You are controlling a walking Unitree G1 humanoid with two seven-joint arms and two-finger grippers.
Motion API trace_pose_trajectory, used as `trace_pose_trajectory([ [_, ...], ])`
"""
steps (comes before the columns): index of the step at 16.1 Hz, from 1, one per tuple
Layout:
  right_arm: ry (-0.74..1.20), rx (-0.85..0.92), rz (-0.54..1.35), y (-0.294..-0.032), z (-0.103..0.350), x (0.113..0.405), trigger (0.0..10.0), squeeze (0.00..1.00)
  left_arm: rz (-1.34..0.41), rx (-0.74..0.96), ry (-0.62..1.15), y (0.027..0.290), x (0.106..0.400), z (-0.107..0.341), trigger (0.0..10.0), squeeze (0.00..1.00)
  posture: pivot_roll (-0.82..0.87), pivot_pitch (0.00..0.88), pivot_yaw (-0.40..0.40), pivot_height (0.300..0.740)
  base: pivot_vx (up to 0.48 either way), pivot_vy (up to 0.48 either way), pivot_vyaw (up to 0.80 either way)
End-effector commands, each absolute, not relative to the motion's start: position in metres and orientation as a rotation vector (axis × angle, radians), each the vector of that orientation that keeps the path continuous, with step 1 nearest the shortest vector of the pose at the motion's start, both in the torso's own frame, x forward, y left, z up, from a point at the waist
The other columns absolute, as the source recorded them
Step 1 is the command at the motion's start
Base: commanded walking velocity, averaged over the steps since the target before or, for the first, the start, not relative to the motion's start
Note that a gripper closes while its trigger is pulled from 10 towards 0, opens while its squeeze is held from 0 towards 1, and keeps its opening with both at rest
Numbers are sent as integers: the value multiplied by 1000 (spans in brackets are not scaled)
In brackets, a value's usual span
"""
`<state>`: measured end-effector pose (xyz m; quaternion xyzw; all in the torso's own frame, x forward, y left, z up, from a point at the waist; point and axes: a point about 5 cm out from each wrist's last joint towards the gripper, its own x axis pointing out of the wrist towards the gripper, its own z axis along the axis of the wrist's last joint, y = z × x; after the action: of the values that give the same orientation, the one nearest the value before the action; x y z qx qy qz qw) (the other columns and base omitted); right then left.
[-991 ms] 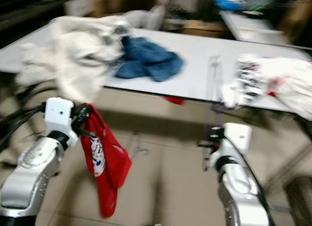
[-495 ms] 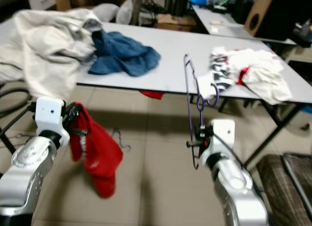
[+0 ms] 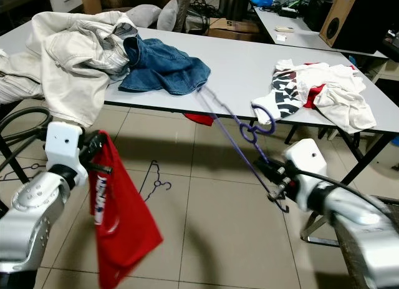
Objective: Hang hanger
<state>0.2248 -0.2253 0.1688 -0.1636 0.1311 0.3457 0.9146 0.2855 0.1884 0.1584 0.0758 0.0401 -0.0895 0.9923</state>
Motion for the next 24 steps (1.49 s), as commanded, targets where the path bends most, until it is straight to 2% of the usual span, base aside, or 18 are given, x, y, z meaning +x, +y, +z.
trace_pose_trajectory([
  [1, 276, -358, 819, -223, 176, 217, 10000, 0, -209, 152, 14, 185, 294, 176, 0, 0, -39, 0, -82, 740, 0, 0, 0],
  [3, 349, -436, 919, -226, 174, 210, 10000, 0, -213, 158, -32, 187, 309, 193, 0, 0, -43, 0, -74, 740, 0, 0, 0],
  [5, 306, -425, 848, -228, 176, 218, 10000, 0, -220, 153, -42, 186, 313, 199, 0, 0, -47, 0, -68, 740, 0, 0, 0],
  [6, 225, -377, 662, -226, 172, 232, 10000, 0, -181, 142, -30, 186, 310, 197, 10000, 0, -48, 0, -71, 740, 0, 0, 0],
  [9, 177, -257, 459, -215, 157, 238, 10000, 0, -141, 145, -29, 184, 296, 186, 10000, 0, -39, 0, -82, 740, 0, 0, 0],
  [10, 178, -233, 442, -207, 150, 235, 10000, 0, -144, 138, -29, 182, 291, 183, 10000, 0, -39, 0, -82, 740, 0, 0, 0],
  [13, 185, -179, 496, -188, 140, 230, 10000, 0, -161, 143, -52, 179, 288, 184, 10000, 0, -29, 0, -81, 740, 0, 0, 0],
  [14, 183, -189, 569, -182, 142, 228, 10000, 0, -165, 139, -56, 179, 290, 185, 10000, 0, -31, 0, -76, 740, 277, 0, 0],
  [17, 178, -199, 611, -185, 147, 225, 10000, 0, -167, 138, -65, 180, 292, 188, 10000, 0, -37, 0, -69, 740, 312, 0, 0],
  [20, 139, -164, 529, -184, 148, 231, 10000, 0, -158, 142, -61, 182, 291, 187, 10000, 0, -36, 0, -75, 740, 319, 0, 0],
  [22, 117, -68, 453, -175, 142, 235, 10000, 0, -152, 148, -61, 183, 290, 186, 10000, 0, -34, 0, -80, 740, 319, 0, 0],
  [24, 122, -56, 459, -170, 140, 234, 10000, 0, -156, 154, -61, 183, 291, 187, 10000, 0, -29, 0, -74, 740, 319, 0, 0],
])
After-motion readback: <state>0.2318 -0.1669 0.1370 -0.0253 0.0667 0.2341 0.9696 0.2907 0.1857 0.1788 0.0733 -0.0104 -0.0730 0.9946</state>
